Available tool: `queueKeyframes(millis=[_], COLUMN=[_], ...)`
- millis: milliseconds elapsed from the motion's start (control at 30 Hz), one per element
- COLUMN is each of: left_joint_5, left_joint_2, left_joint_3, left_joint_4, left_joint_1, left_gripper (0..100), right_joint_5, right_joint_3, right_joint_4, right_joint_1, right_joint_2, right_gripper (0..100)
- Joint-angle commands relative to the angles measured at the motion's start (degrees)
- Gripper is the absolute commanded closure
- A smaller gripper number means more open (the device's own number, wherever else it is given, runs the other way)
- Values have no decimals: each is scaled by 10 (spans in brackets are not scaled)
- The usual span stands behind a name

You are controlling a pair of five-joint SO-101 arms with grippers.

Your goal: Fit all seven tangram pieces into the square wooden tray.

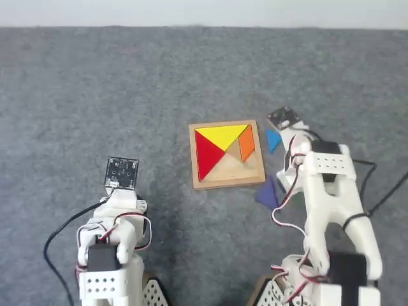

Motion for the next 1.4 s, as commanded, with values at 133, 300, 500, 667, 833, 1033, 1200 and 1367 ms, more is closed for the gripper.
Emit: queueKeyframes(millis=[133, 300, 500, 667, 833, 1033, 1200, 1367], left_joint_5=[0, 0, 0, 0, 0, 0, 0, 0], left_joint_2=[-10, -10, -10, -10, -10, -10, -10, -10], left_joint_3=[-7, -7, -7, -7, -7, -7, -7, -7], left_joint_4=[2, 2, 2, 2, 2, 2, 2, 2], left_joint_1=[1, 1, 1, 1, 1, 1, 1, 1], left_gripper=[979, 979, 979, 979, 979, 979, 979, 979], right_joint_5=[-49, -65, -59, -18, 5, 9, 10, 6], right_joint_3=[-115, -160, -167, -125, -88, -82, -76, -69], right_joint_4=[42, 53, 80, 40, 35, 27, 33, 32], right_joint_1=[-126, -174, -106, -52, -18, 33, 25, -6], right_joint_2=[-38, 15, 65, 75, 73, 56, 11, -29], right_gripper=[930, 930, 930, 928, 924, 924, 890, 802])
